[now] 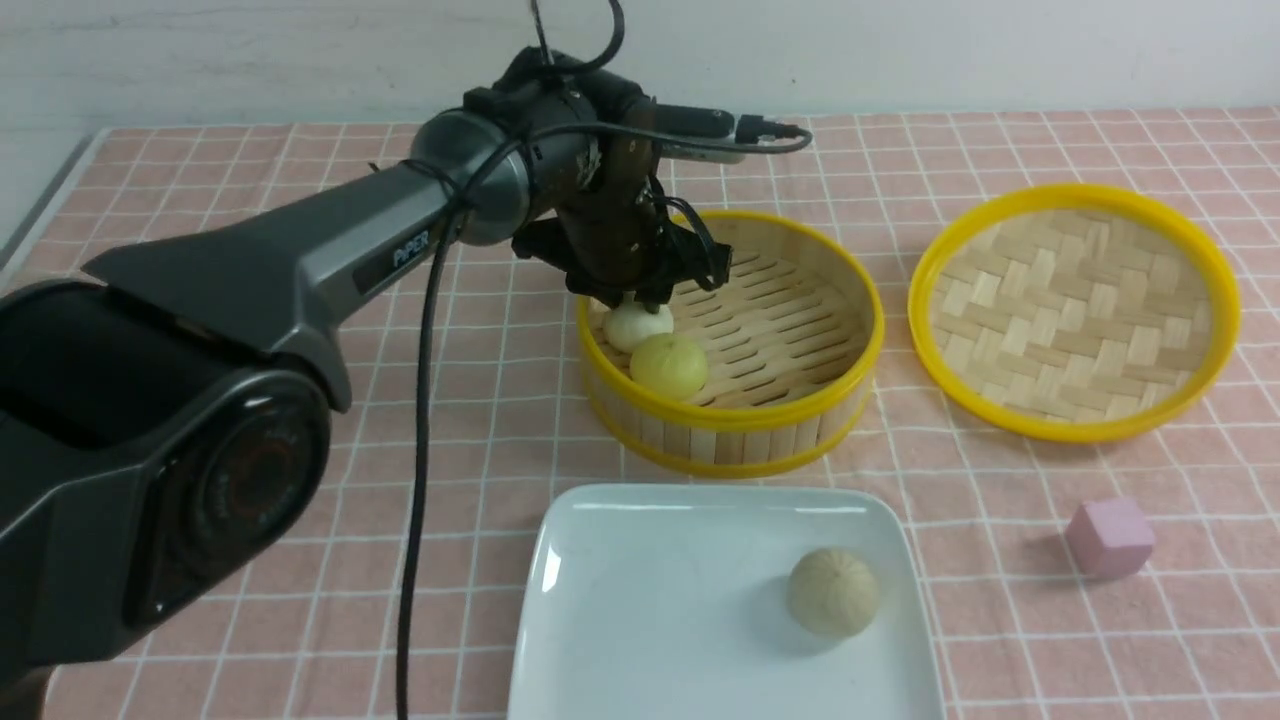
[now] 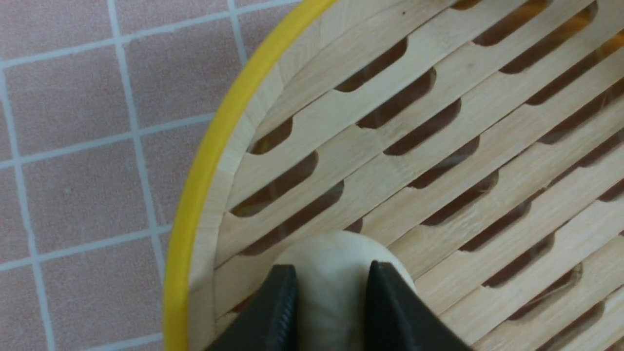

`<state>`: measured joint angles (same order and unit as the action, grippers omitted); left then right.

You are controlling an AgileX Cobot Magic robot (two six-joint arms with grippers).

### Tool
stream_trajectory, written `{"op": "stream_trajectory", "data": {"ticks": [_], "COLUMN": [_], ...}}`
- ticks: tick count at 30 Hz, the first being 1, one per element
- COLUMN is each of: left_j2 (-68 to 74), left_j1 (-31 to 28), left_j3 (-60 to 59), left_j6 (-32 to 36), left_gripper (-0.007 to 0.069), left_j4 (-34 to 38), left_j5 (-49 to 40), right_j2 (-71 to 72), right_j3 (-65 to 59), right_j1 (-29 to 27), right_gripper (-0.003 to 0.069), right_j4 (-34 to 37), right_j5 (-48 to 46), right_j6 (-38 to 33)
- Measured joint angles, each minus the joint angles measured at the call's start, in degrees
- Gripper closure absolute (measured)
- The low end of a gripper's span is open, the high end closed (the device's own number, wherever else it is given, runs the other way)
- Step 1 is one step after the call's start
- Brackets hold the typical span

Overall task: Put the steamed buns into the plate on the pink tablecloth.
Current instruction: 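Reach into the bamboo steamer and grasp a bun with the left gripper, then carry the bun from the bamboo steamer to the plate with the left gripper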

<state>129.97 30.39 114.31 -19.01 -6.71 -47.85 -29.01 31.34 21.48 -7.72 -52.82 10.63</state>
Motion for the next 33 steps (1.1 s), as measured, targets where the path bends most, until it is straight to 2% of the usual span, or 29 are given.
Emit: {"op": "stream_trajectory", "data": {"ticks": [3, 6, 13, 17, 18, 22, 28, 32, 33], "left_j2": [-0.6, -3.8, -20.2, -29.3, -31.9, -33.6, -33.3, -32.6, -32.6], "left_j1": [0.0, 0.3, 0.9, 0.9, 0.9, 1.1, 5.2, 9.8, 11.2], "left_j3": [0.0, -0.1, -0.2, 0.2, 0.3, -2.1, -16.8, -30.6, -35.7], "left_j6": [0.0, 0.5, 1.6, 2.2, 3.3, 4.4, 4.2, 2.7, 1.3], "left_gripper": [0.0564, 0.0596, 0.0596, 0.0596, 0.0596, 0.0594, 0.0593, 0.0592, 0.0592], "left_j4": [2.3, 4.3, 2.9, 1.0, 0.9, 1.6, 3.0, 5.3, 5.5], "left_j5": [-1.9, -4.9, -7.6, -13.8, -19.3, -23.3, -22.4, -13.5, -8.5], "right_j2": [0.0, 0.0, 0.0, 0.0, 0.0, 0.0, 0.0, 0.0, 0.0], "right_j3": [0.0, 0.0, 0.0, 0.0, 0.0, 0.0, 0.0, 0.0, 0.0], "right_j1": [0.0, 0.0, 0.0, 0.0, 0.0, 0.0, 0.0, 0.0, 0.0], "right_gripper": [0.0658, 0.0657, 0.0652, 0.0648, 0.0647, 0.0647, 0.0643, 0.064, 0.0638], "right_j4": [0.0, 0.0, 0.0, 0.0, 0.0, 0.1, 0.0, 0.0, 0.0], "right_j5": [0.4, 0.9, 1.7, 2.1, 2.2, 2.2, 2.3, 2.5, 2.5], "right_j6": [0.0, 0.0, 0.0, 0.0, 0.0, 0.0, 0.1, 0.1, 0.1]}}
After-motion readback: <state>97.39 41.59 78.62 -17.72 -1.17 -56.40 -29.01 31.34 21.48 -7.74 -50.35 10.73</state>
